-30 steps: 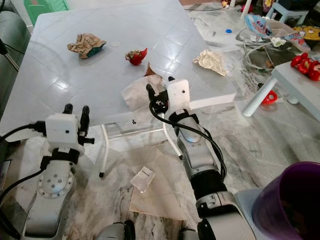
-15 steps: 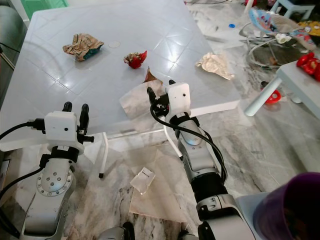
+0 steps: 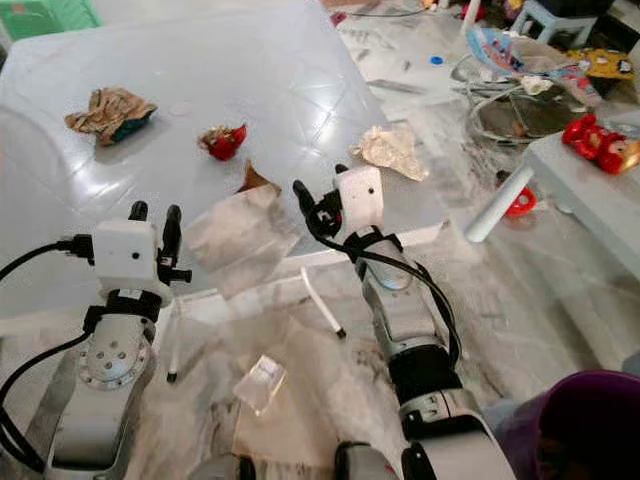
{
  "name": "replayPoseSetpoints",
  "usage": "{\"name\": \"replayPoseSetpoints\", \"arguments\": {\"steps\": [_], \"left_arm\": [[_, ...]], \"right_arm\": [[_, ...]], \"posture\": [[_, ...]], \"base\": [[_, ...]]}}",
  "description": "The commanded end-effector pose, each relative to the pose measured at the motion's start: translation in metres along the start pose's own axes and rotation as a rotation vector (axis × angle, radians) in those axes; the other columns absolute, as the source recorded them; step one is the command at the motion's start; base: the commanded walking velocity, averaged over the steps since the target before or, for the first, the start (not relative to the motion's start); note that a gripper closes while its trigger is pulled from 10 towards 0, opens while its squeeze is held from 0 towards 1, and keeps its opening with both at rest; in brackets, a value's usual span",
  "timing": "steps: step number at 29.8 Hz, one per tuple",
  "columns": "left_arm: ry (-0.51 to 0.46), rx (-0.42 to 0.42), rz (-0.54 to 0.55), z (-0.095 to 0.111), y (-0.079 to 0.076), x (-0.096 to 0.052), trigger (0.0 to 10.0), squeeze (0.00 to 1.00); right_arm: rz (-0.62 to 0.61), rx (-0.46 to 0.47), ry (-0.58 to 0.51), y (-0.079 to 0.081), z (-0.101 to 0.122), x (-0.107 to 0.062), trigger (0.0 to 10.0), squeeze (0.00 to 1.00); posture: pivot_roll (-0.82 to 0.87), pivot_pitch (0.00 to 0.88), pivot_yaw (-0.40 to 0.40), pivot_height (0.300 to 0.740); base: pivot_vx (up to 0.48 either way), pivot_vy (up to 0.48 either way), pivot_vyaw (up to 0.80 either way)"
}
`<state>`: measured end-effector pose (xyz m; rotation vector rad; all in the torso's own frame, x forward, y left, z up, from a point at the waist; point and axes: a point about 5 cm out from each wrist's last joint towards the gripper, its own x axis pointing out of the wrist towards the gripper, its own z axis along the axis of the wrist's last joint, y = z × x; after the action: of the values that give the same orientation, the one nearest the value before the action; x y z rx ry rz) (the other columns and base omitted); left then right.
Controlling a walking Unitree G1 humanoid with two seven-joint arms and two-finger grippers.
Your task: Picking trash to rubbish bin
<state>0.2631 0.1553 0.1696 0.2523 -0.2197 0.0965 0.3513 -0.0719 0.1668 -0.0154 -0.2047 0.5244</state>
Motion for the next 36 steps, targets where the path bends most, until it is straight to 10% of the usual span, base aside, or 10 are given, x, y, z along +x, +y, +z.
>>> {"name": "replayPoseSetpoints", "arguments": {"steps": [1, 32, 34, 35, 36], "left_arm": [[0.016, 0.019, 0.019, -0.003, 0.002, -0.003, 10.0, 0.00], [0.181, 0.135, 0.074, -0.031, 0.018, -0.058, 10.0, 0.00], [0.179, 0.132, 0.073, -0.030, 0.017, -0.058, 10.0, 0.00], [0.178, 0.130, 0.073, -0.030, 0.017, -0.058, 10.0, 0.00], [0.176, 0.128, 0.073, -0.030, 0.016, -0.058, 10.0, 0.00]], "right_arm": [[0.023, 0.016, 0.006, 0.002, -0.001, -0.002, 10.0, 0.00], [0.260, 0.139, 0.212, 0.040, -0.044, 0.005, 10.0, 0.00], [0.275, 0.152, 0.225, 0.045, -0.048, 0.005, 8.4, 0.00], [0.277, 0.155, 0.227, 0.046, -0.049, 0.004, 0.0, 0.00], [0.287, 0.165, 0.232, 0.049, -0.051, 0.003, 0.0, 0.00]], "posture": [[0.10, 0.179, 0.000, 0.740], [0.16, 0.213, -0.035, 0.740], [0.16, 0.211, -0.038, 0.740], [0.16, 0.211, -0.040, 0.740], [0.17, 0.211, -0.041, 0.740]], "base": [[0.000, 0.000, 0.00], [0.000, 0.000, 0.00], [0.000, 0.000, 0.00], [0.000, 0.000, 0.00], [0.000, 0.000, 0.00]]}}
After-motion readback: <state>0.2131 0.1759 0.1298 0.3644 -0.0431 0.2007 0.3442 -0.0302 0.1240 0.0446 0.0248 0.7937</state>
